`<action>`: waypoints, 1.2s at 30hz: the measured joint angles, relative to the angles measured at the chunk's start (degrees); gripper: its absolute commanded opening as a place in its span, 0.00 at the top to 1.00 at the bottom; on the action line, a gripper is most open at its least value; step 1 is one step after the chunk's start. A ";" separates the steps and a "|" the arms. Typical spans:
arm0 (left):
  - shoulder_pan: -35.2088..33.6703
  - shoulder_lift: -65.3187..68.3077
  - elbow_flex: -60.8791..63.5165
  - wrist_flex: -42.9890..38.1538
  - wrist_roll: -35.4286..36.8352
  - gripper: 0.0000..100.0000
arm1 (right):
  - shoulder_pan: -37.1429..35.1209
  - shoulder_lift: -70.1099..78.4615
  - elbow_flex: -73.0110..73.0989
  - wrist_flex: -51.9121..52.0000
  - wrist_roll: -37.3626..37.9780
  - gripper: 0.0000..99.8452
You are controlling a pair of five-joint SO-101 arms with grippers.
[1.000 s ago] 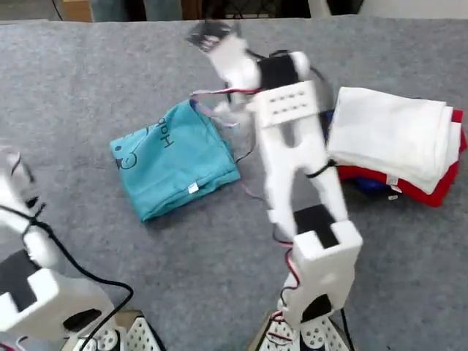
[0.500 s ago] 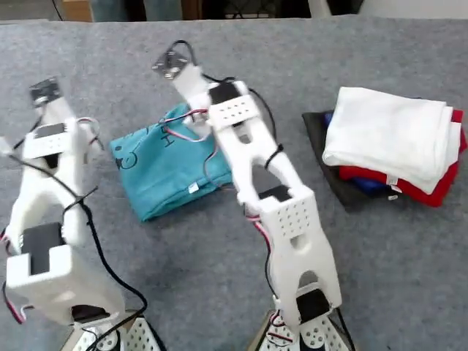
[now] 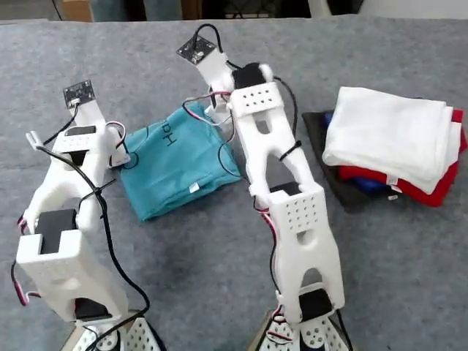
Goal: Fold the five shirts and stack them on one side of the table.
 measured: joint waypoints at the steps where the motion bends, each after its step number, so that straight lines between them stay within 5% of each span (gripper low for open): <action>1: 0.00 0.00 0.00 0.00 0.00 0.97 | -0.26 0.00 -2.11 4.75 0.00 0.99; 10: 0.70 0.35 -0.44 -0.18 0.18 0.97 | -3.16 -5.19 13.89 10.73 -11.34 0.99; 18: 0.79 0.62 -0.44 -0.18 0.26 0.97 | 3.69 -5.63 33.23 -2.37 -11.96 0.99; 36: -0.79 2.11 -2.73 2.11 0.35 0.97 | 6.95 -5.71 10.29 10.81 -12.31 0.99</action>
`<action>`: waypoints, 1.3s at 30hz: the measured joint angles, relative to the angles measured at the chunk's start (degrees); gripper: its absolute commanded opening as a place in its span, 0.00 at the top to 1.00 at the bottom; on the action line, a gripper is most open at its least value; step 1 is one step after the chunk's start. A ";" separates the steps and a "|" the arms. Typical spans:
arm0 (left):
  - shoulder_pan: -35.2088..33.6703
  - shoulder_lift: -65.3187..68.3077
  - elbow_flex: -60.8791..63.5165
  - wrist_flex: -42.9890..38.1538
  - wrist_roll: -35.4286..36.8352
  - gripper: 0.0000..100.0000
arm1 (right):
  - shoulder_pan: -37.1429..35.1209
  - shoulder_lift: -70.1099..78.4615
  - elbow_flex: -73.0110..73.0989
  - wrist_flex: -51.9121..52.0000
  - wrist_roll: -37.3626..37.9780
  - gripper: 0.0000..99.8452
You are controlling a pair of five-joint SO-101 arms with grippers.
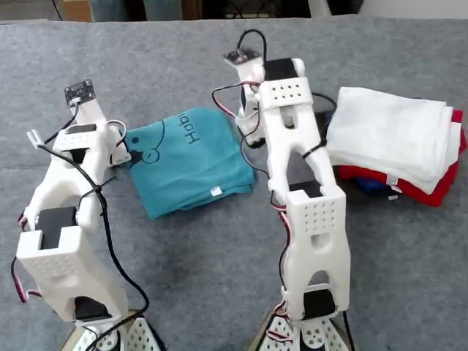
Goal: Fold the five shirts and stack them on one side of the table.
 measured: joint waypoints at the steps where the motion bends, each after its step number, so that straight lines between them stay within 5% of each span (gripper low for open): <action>1: -0.70 0.00 -0.70 1.32 0.00 0.97 | 0.09 -0.62 -0.09 0.09 -0.09 0.99; 8: -6.86 -1.23 -1.93 5.45 0.09 0.97 | 0.00 -8.09 3.52 0.18 -0.18 0.98; 11: -7.12 -4.75 -1.93 8.62 0.00 0.97 | -0.09 -8.70 8.09 0.18 -1.14 0.91; 16: -7.47 -12.22 -1.93 12.75 0.00 0.97 | -3.78 -10.11 14.68 0.18 -12.92 0.71; 21: -14.33 -12.84 3.60 5.36 -0.26 0.97 | -9.93 -10.11 16.53 -0.35 -25.23 0.58; 30: -16.88 -10.55 7.03 -3.87 -3.43 0.97 | -14.77 2.02 10.55 -3.34 -40.35 0.57; 39: -16.88 -10.55 7.03 -4.13 -3.52 0.97 | -15.82 19.96 -13.45 -0.53 -41.93 0.57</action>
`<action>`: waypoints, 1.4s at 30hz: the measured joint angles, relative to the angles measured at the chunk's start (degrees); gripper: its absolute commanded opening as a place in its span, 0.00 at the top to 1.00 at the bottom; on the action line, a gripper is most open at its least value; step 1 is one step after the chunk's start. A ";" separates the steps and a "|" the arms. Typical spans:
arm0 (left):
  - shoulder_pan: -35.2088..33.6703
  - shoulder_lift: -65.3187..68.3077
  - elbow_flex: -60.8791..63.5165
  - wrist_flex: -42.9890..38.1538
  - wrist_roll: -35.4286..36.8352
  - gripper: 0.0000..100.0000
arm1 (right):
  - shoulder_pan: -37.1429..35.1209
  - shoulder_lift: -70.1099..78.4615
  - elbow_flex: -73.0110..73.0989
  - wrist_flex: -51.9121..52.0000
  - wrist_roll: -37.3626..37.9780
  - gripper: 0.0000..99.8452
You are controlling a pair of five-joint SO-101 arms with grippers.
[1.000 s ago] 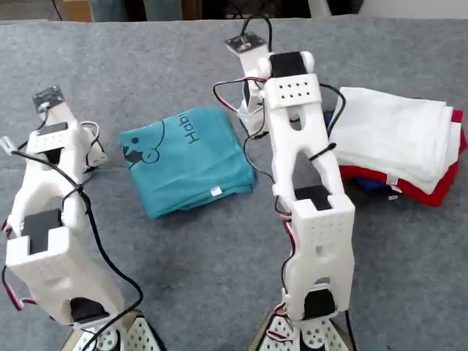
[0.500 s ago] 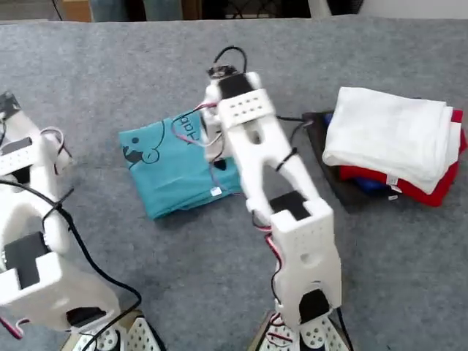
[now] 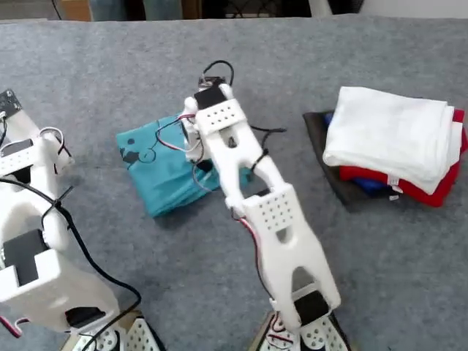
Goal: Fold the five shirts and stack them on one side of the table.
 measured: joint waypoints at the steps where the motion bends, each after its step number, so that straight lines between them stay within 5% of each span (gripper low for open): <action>1: 0.00 0.00 0.00 0.00 0.00 0.97 | -0.35 1.49 -2.37 0.79 0.00 0.57; 10: 0.00 0.00 0.00 0.00 0.00 0.97 | -3.34 7.12 -10.20 1.14 0.00 0.84; 18: 0.00 0.18 0.00 0.00 0.00 0.97 | -3.25 7.74 -10.29 1.32 0.00 0.96; 32: 0.00 0.18 0.00 0.00 -0.44 0.97 | -0.53 3.87 -9.05 1.32 7.91 0.99; 42: 0.00 0.18 0.00 0.00 -0.53 0.97 | 9.58 -9.14 -8.53 1.05 16.79 0.99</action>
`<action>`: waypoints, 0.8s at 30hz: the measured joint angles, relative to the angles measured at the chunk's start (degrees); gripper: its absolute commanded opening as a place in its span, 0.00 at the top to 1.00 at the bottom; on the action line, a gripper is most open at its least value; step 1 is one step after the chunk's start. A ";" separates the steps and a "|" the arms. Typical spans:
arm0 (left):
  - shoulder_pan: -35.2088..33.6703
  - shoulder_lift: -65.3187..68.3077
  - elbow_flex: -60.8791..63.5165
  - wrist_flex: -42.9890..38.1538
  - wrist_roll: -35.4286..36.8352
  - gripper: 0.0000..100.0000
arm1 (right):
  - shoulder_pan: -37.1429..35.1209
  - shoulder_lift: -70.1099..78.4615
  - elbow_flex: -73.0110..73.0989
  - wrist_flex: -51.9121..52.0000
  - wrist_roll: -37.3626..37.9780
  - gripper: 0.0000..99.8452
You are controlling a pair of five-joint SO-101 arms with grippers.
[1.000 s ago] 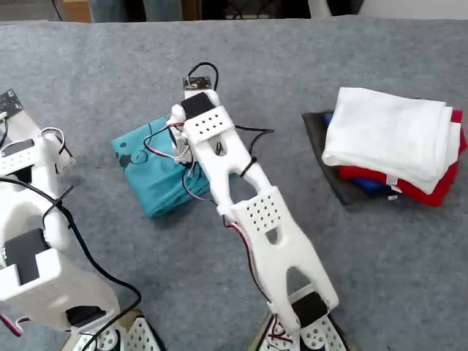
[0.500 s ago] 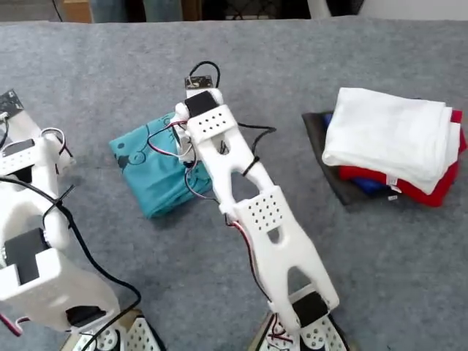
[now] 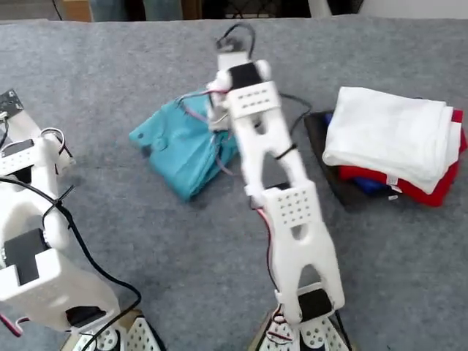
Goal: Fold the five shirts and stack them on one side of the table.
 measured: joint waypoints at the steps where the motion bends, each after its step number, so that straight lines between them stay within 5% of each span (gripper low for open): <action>1: 0.00 0.00 0.00 0.00 0.00 0.97 | 0.88 -1.76 0.62 0.00 1.41 0.99; 12: 0.00 0.00 0.00 0.00 0.00 0.97 | 15.38 -17.32 11.87 0.09 16.18 0.99; 24: 0.00 0.00 0.00 0.00 0.00 0.97 | 35.08 -28.48 12.66 0.09 24.00 0.99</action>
